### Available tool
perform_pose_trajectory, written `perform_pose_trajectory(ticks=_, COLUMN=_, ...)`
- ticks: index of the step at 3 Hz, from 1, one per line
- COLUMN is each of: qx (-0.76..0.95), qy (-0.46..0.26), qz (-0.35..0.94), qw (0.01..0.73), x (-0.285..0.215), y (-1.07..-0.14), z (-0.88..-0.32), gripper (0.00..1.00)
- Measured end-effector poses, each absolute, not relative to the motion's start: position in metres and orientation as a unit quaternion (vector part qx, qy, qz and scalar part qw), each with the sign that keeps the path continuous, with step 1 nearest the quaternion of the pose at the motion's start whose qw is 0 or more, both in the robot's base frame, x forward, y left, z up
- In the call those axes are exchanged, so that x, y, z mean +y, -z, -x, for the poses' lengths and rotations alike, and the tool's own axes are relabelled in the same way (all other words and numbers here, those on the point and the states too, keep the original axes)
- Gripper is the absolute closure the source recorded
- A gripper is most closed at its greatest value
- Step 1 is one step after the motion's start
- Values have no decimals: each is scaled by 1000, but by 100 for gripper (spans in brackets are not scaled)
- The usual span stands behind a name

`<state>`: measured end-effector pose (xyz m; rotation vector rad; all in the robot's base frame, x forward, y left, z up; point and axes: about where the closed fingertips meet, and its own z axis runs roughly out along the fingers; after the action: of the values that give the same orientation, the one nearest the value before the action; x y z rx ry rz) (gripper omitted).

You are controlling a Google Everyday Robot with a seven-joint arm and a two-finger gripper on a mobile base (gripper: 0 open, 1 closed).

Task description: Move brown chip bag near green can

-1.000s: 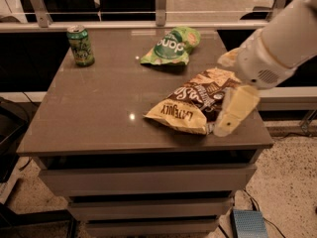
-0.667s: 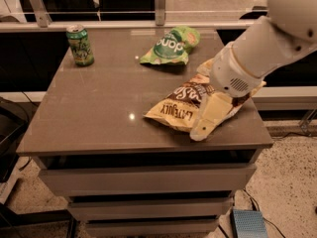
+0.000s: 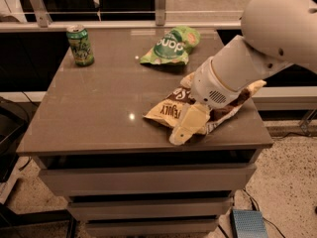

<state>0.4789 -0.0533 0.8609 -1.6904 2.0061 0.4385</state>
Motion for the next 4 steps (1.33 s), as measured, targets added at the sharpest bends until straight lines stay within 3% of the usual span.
perform_pose_trajectory(ticks=3, qx=723, qy=-155, qz=624, qw=255, x=-53, y=-860, z=-479, gripper=87)
perform_pose_trajectory(ticks=4, qx=722, qy=-155, qz=624, qw=255, x=-53, y=-860, z=-479, gripper=100)
